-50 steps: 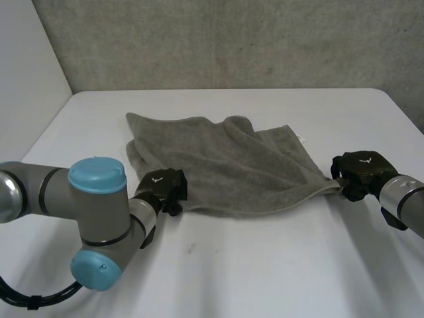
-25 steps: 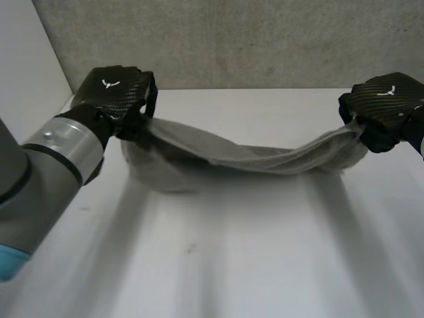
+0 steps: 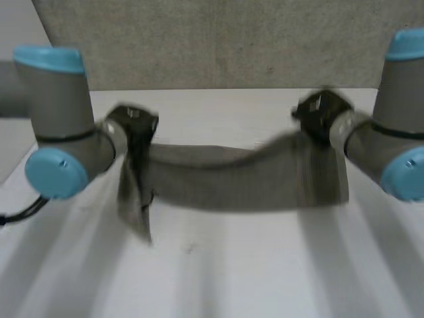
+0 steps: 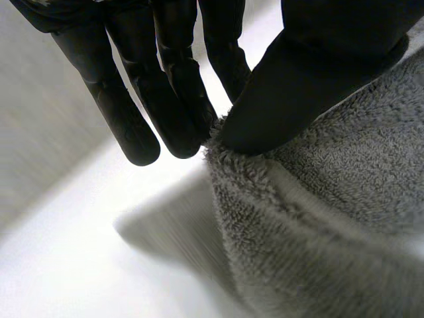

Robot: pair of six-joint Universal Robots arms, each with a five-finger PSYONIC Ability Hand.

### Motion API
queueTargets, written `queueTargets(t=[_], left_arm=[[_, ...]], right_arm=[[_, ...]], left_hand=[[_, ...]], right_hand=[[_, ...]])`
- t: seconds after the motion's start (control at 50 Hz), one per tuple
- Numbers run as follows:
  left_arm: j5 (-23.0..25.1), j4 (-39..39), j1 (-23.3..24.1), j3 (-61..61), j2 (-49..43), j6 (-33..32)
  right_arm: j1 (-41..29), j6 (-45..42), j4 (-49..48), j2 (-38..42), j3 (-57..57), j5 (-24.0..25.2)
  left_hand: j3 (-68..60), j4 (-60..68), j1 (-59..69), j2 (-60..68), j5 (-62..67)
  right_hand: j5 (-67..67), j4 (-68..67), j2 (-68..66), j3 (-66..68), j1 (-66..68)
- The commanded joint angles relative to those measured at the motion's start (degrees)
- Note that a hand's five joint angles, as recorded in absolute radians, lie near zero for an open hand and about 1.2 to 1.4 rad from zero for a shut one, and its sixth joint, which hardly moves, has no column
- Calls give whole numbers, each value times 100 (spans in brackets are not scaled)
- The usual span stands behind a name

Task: Fold the towel.

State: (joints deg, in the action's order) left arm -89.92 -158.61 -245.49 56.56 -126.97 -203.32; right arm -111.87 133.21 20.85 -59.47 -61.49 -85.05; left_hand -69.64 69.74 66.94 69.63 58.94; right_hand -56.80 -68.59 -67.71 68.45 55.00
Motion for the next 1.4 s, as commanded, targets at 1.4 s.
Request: queueTargets(t=[1.4], left_arm=[[343, -3448, -1097, 3256, 498, 889]], right_arm=[[1212, 1972, -2182, -135, -2254, 542]], left_hand=[[5137, -5146, -4867, -5136, -5067]], right_hand=[[-1320, -1141, -1229, 1155, 2500]])
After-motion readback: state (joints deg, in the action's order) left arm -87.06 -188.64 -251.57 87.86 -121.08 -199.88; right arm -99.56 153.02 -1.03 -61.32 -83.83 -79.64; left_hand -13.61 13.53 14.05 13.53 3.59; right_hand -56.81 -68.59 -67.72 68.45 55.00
